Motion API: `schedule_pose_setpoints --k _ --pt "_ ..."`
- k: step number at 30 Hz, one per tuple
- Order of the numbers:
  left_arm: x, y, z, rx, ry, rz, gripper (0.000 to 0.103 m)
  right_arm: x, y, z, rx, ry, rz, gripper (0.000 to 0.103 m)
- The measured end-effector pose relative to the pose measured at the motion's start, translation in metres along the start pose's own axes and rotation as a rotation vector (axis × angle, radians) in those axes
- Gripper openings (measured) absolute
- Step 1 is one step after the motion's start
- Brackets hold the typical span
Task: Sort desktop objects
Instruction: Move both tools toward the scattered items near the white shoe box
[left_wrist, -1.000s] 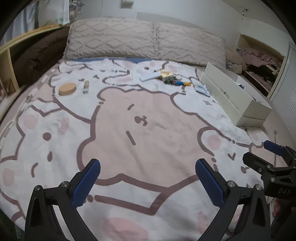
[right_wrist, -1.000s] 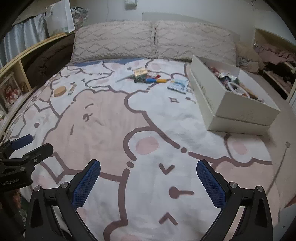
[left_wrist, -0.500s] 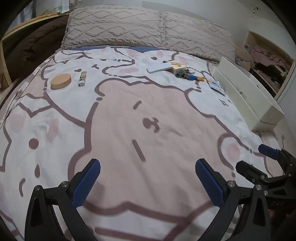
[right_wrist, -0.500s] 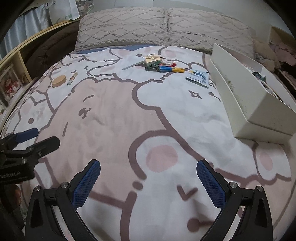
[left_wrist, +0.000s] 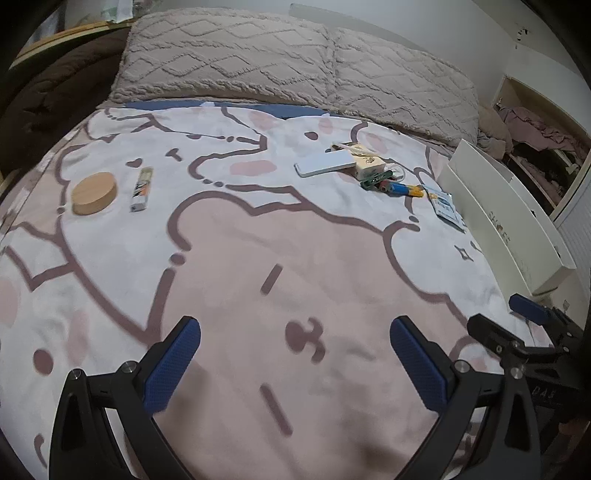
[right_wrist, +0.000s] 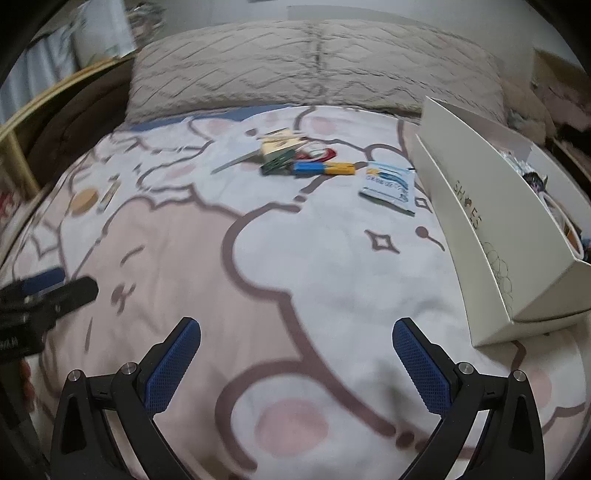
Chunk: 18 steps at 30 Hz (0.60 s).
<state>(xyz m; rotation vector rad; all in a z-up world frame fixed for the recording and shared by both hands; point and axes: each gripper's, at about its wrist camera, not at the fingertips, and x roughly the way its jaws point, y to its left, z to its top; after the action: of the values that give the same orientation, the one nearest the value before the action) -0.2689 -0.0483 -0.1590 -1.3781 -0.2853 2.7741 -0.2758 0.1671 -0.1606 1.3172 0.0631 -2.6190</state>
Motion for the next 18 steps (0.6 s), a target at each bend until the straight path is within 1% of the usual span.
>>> schedule_pose_setpoints --k 3,8,11,18 --pt "0.011 -0.003 0.011 0.000 0.013 -0.002 0.103 0.011 -0.009 0.009 0.042 0.015 0.022 0.103" --pt "0.029 -0.008 0.027 -0.005 0.042 -0.008 0.103 0.031 -0.018 0.024 0.062 0.051 0.017 0.103" --pt "0.038 -0.010 0.039 -0.007 0.054 -0.005 0.103 0.036 -0.024 0.032 0.084 0.041 -0.005 0.103" --pt "0.060 -0.016 0.073 -0.032 0.057 -0.030 0.103 0.058 -0.033 0.060 0.066 0.044 -0.079 0.103"
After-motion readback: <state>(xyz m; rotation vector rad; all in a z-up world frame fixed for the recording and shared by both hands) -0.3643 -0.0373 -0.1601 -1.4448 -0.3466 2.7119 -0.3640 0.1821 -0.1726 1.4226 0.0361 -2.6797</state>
